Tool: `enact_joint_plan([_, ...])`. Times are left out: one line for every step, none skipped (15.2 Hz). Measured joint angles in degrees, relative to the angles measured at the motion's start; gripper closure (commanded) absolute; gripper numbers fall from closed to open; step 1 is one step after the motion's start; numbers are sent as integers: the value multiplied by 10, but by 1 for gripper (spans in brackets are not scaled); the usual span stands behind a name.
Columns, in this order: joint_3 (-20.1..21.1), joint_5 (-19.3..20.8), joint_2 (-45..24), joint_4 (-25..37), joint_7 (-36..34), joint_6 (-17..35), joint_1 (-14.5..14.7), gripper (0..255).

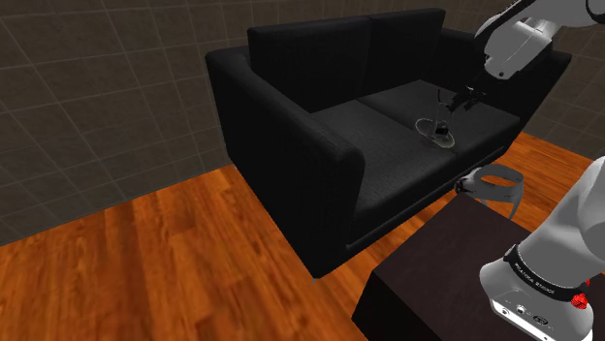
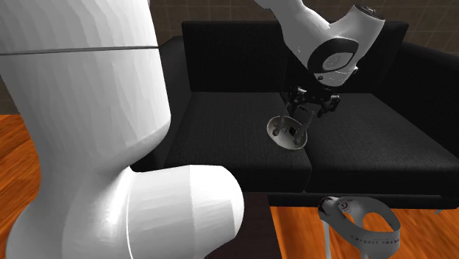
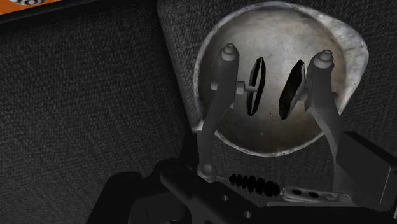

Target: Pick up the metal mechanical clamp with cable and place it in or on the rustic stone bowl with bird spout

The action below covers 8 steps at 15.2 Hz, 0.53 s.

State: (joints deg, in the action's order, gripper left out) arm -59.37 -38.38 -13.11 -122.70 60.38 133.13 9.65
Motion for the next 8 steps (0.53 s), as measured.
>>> enact_joint_plan([-13,24,19,-2,-15,-3,11,0])
enact_joint_plan([-20,38,31,-6,-23,-3,18,0])
enact_joint_plan([-23,46,37,-8,-29,-3,22,0])
enact_joint_plan([-25,50,40,-9,-32,-3,24,0])
enact_joint_plan([-26,53,42,-9,-33,-3,25,0])
enact_joint_plan([-26,54,43,-9,-34,-3,26,0])
enact_joint_plan([-26,54,43,-9,-35,-3,26,0])
enact_joint_plan([-26,55,44,-9,-35,-3,26,0])
